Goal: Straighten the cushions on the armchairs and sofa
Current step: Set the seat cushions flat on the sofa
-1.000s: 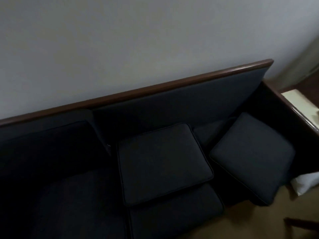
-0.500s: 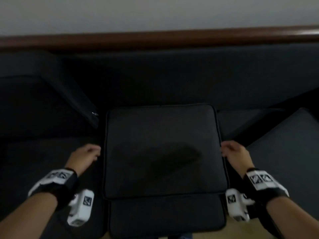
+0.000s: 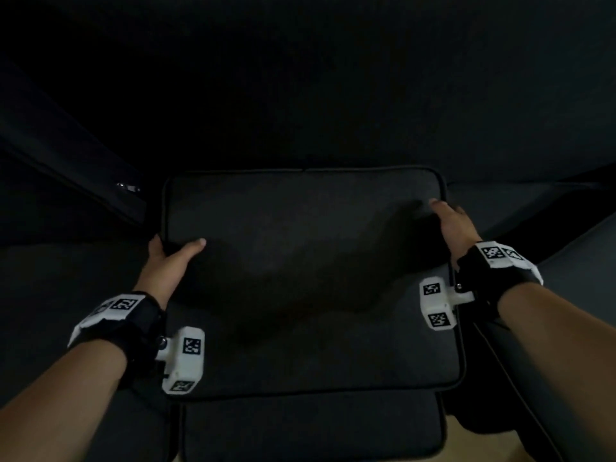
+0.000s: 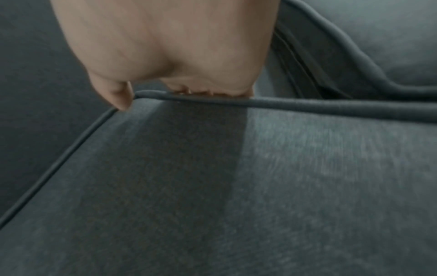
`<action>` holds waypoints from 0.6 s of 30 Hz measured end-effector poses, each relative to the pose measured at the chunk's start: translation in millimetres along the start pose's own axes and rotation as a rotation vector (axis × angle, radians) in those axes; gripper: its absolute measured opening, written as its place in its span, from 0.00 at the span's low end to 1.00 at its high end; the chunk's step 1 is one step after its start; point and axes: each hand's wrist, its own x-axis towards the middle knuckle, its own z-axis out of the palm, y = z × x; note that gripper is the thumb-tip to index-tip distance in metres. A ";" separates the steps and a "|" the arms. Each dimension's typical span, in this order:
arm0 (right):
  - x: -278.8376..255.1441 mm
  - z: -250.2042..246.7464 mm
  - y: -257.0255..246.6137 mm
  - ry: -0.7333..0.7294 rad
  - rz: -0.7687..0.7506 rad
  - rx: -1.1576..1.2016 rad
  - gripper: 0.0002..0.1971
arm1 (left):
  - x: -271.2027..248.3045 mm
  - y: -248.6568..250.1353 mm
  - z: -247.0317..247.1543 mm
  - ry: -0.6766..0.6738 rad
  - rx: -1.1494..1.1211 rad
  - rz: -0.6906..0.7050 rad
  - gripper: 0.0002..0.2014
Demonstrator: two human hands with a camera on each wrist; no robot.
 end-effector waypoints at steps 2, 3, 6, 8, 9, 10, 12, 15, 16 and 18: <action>1.0 -0.9 2.2 -0.015 0.025 0.077 0.46 | -7.7 4.2 1.4 -0.024 -0.099 -0.002 0.44; 7.5 -3.5 7.2 -0.033 0.044 0.115 0.45 | -9.6 4.8 0.5 -0.024 -0.154 -0.004 0.40; 31.5 -14.3 28.0 -0.080 0.089 0.207 0.51 | -24.8 4.5 -10.0 -0.059 -0.320 -0.050 0.37; 28.3 -24.5 35.3 -0.078 0.072 0.273 0.52 | -40.1 1.2 -18.7 -0.087 -0.397 -0.058 0.37; 10.6 -27.3 30.8 -0.075 0.077 0.299 0.52 | -51.4 1.4 -23.4 -0.098 -0.431 -0.059 0.34; -5.4 -32.2 28.3 -0.075 0.080 0.315 0.52 | -62.7 0.5 -26.0 -0.089 -0.438 -0.053 0.27; -30.9 -44.5 28.8 -0.079 0.065 0.348 0.54 | -94.4 5.6 -34.0 -0.071 -0.468 -0.012 0.14; -74.1 -65.6 20.4 -0.056 0.020 0.445 0.53 | -143.6 11.7 -51.8 -0.031 -0.512 0.061 0.16; -91.5 -73.4 16.6 -0.048 0.000 0.479 0.52 | -157.4 9.7 -58.2 -0.009 -0.533 0.067 0.18; -130.5 -88.5 6.6 -0.046 -0.063 0.532 0.50 | -184.3 8.1 -73.0 0.006 -0.589 0.102 0.23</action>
